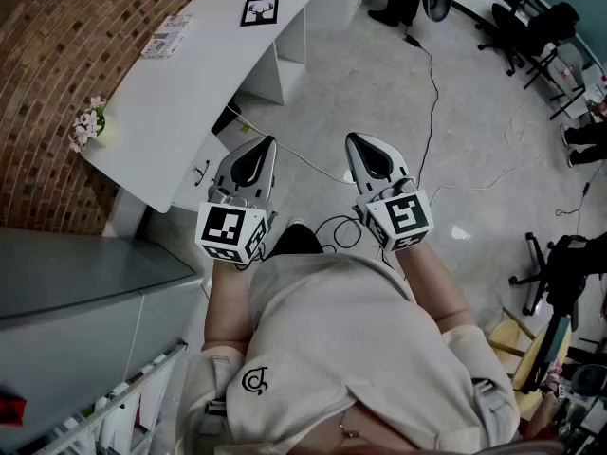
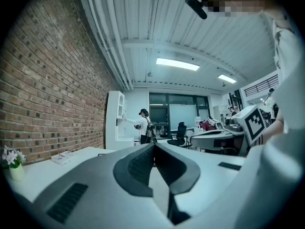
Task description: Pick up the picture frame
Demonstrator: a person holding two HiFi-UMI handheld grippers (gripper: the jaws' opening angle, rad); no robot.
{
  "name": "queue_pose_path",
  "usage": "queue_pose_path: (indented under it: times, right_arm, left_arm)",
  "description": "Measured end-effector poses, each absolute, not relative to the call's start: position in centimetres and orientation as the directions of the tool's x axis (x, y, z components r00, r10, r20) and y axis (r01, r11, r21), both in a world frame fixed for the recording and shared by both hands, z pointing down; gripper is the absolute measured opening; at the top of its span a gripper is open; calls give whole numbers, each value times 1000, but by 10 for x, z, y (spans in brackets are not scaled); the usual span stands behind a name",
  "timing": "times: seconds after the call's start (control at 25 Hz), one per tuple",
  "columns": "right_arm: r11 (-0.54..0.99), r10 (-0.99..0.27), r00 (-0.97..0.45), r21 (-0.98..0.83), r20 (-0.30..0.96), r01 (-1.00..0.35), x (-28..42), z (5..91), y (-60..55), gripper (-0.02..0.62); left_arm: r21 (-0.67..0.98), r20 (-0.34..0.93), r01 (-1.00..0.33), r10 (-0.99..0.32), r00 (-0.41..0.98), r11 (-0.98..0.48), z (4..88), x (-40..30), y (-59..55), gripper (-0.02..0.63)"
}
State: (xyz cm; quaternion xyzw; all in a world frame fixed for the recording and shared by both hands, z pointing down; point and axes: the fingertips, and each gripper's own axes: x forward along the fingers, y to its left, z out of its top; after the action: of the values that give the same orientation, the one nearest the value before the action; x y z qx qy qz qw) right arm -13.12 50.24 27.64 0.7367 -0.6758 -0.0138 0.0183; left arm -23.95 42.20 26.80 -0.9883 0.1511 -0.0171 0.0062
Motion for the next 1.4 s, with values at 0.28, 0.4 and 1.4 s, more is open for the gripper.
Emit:
queue_pose_path:
  times: [0.28, 0.4, 1.4]
  right_arm:
    - [-85, -996, 85, 37, 5, -996, -130, 277, 503, 5]
    - [-80, -997, 80, 32, 11, -996, -131, 278, 504, 6]
    - [-106, -989, 99, -63, 112, -992, -41, 319, 348, 8]
  left_arm:
    - [-15, 33, -300, -301, 953, -954, 268, -239, 423, 12]
    - [-13, 39, -301, -301, 953, -954, 269, -239, 425, 12]
    - [41, 93, -319, -314, 945, -947, 304, -161, 267, 12]
